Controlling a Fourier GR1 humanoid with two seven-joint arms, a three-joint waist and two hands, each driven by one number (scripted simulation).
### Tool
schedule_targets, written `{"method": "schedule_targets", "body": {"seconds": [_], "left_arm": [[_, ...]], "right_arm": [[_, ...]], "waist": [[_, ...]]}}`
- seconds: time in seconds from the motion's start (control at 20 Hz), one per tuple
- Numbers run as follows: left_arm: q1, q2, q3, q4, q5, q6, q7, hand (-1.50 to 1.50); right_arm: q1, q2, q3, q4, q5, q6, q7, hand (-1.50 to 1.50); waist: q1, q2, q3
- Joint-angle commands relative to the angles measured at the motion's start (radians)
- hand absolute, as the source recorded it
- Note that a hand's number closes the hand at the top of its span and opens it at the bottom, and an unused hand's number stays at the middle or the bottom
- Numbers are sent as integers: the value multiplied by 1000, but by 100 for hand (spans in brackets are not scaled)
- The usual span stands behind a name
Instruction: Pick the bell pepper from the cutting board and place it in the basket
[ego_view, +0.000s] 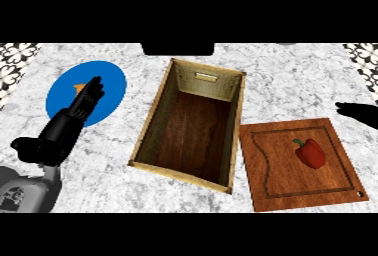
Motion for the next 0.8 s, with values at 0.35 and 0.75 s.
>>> {"method": "schedule_targets", "body": {"seconds": [0.35, 0.75], "left_arm": [[-8, -36, 55, 14, -43, -49, -5, 0], [71, -86, 63, -15, -81, -79, -42, 0]], "right_arm": [[-80, 179, 65, 265, 222, -194, -143, -150], [-102, 194, 12, 224, 208, -86, -173, -150]], "waist": [[-1, 1, 0], [-2, -1, -1]]}}
